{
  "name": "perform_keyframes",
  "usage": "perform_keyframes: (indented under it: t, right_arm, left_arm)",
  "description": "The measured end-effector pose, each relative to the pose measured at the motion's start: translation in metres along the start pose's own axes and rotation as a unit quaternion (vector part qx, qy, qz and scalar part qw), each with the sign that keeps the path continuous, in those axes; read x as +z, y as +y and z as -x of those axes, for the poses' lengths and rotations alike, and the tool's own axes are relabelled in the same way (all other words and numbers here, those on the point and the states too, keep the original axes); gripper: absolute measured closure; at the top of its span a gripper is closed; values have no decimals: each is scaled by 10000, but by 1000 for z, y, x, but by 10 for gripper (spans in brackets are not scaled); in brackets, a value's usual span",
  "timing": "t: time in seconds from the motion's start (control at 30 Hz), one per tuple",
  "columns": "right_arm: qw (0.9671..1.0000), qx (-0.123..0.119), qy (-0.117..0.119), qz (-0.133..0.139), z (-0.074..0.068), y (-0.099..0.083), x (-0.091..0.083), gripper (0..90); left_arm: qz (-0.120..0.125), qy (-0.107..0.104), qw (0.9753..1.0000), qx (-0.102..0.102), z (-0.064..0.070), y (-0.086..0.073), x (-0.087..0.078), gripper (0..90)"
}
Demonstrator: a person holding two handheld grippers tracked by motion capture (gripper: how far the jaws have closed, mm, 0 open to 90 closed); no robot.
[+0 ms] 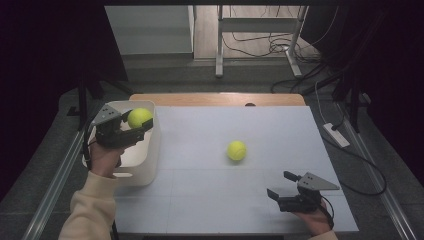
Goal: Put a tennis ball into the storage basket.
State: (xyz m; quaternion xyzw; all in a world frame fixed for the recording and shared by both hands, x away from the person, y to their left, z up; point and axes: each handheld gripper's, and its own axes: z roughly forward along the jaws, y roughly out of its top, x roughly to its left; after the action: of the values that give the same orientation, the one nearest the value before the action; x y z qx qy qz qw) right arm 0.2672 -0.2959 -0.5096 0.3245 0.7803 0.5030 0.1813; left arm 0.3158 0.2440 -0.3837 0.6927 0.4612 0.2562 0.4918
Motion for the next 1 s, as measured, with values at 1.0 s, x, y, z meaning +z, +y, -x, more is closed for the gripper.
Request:
perform_keyframes:
  t: [1.0]
  right_arm:
    - [10000, 19, 30, 61, 0, 1, 0, 92]
  left_arm:
    - [-575, 750, 9954, -174, -48, 8, 14, 264]
